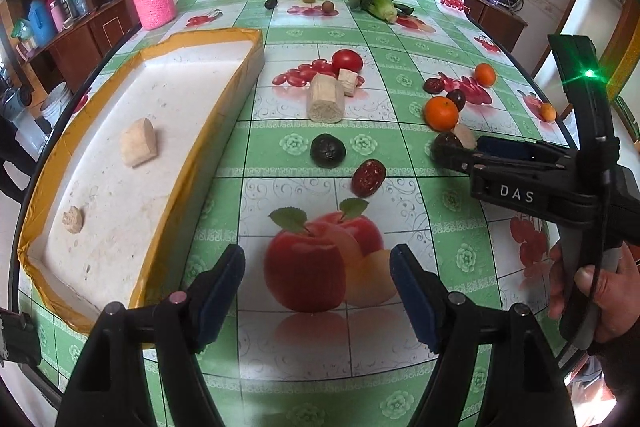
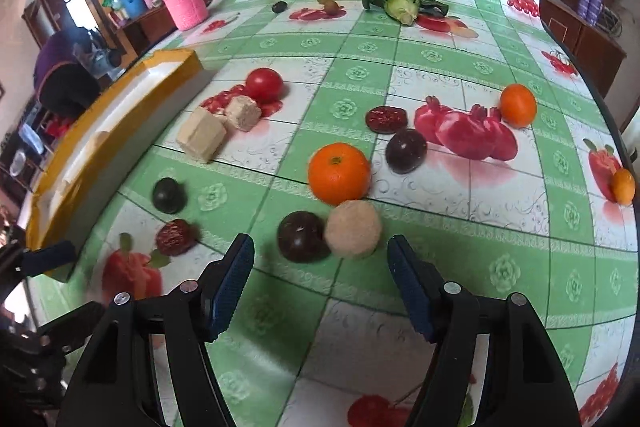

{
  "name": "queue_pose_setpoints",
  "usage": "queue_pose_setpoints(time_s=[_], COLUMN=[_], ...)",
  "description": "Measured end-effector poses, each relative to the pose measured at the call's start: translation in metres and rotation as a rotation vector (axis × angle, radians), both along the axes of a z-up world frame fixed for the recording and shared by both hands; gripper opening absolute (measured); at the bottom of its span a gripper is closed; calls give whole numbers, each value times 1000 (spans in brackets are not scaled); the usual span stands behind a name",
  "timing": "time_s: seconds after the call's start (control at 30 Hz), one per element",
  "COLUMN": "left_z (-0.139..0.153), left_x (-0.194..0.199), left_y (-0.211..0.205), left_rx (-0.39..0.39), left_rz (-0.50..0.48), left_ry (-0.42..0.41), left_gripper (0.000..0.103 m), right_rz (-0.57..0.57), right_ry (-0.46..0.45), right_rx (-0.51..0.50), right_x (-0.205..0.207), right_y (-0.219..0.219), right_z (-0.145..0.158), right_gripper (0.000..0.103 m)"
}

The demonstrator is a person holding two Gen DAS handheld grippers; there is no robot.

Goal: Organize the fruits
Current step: 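Grasp the dark plum with the right tool while the left tool grasps a red date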

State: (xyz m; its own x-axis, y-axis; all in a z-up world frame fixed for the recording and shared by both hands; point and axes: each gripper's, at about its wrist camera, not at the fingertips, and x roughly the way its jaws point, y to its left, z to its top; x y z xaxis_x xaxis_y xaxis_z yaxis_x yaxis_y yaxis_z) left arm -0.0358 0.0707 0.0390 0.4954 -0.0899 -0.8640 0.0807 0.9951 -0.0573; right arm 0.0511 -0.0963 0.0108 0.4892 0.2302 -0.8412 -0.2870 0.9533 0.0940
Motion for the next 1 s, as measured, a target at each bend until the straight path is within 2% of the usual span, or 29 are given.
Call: queue_pose_setpoints(time_s=[0.1,0.2,0.43,0.47,0.53,0.57,0.7,0.8,1.0], left_z=[0,0,-2,-2,-3,-3,-4,-6,-11], left_x=[1,1,7,7,9,9,13,17,30], left_y=[1,1,-7,-8,-11,-12,-13,-15,-17], left_rx=[-8,-16,-18,-15,-7,-6,-16,-23,-61], left_rz=[3,8,-10,-14,-20,-21,-16,-16,-12], left_ry=[1,-1,15,15,18,20,27,37,55], left_gripper=[77,77,78,78,78,77,78,78,78], right_rz=[-36,-87,-33,-28,-25,-20,-3,-1,-23], right_ry=[-20,-54,2,7,13,23,15,3,0], right_rx=[6,-43,85,100,93,96,98,99,128], right_x=[-6,-15,-13,-11,-7,-4,0,1,-11], right_y=[-19,-36,-33,-30,-23,-20,-13,-13,-31], right_z=[6,13,11,9,6,4,1,0,7], right_gripper=[65,66,66,64,50,40,27,23,22])
